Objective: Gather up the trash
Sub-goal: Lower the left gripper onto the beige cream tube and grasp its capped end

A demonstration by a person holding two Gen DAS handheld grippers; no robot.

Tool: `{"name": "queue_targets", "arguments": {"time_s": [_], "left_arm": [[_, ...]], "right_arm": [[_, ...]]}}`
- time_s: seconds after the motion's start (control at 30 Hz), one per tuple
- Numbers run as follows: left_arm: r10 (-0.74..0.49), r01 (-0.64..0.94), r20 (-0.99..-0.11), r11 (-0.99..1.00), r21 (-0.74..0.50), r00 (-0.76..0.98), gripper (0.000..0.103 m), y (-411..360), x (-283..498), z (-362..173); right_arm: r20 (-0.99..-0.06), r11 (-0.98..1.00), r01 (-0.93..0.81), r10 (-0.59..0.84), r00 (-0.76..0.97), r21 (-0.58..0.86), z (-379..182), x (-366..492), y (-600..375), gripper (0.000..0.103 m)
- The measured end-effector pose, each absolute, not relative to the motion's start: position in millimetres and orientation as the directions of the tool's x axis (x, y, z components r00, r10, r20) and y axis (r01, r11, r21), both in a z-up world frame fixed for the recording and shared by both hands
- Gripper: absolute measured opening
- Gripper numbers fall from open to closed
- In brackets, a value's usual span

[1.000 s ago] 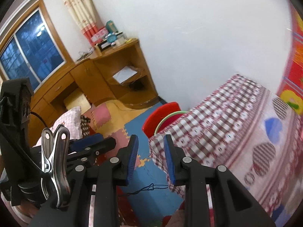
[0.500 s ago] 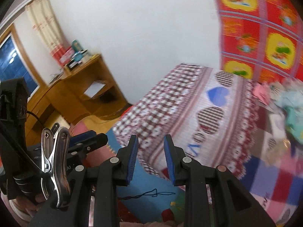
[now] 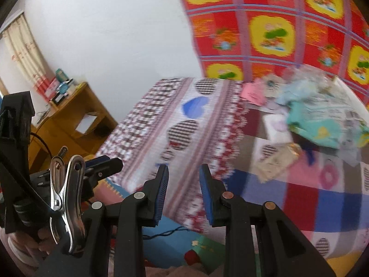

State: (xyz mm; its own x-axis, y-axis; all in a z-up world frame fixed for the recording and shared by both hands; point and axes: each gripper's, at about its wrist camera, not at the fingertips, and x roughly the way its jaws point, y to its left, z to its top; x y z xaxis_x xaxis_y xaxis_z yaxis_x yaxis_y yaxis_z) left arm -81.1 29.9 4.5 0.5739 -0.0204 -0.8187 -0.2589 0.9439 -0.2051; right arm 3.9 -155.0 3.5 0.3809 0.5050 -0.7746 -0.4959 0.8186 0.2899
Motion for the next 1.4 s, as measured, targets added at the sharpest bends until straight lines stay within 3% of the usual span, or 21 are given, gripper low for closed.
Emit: {"name": "queue_targets", "arguments": {"time_s": [0.6, 0.97, 1.1, 1.4], "left_arm": [[-0.148, -0.086, -0.864, 0.973, -0.215, 0.481, 0.029, -88, 10, -40], [-0.241, 0.075, -0.889, 0.97, -0.23, 0.389, 0.041, -142, 58, -72], [-0.225, 0.111, -0.911, 0.974, -0.199, 0.346, 0.047, -154, 78, -86], [-0.187, 0.166, -0.931, 0.976, -0.14, 0.313, 0.051, -176, 106, -106]], "right_arm": [[-0.858, 0.932, -0.253, 0.341, 0.384, 0.258, -43, 57, -303, 0.029], [-0.888, 0.935, -0.252, 0.326, 0.324, 0.251, -67, 83, -333, 0.044], [-0.893, 0.93, -0.26, 0.334, 0.301, 0.261, -75, 90, -338, 0.058], [-0.904, 0.925, -0.292, 0.324, 0.278, 0.242, -87, 100, -341, 0.061]]}}
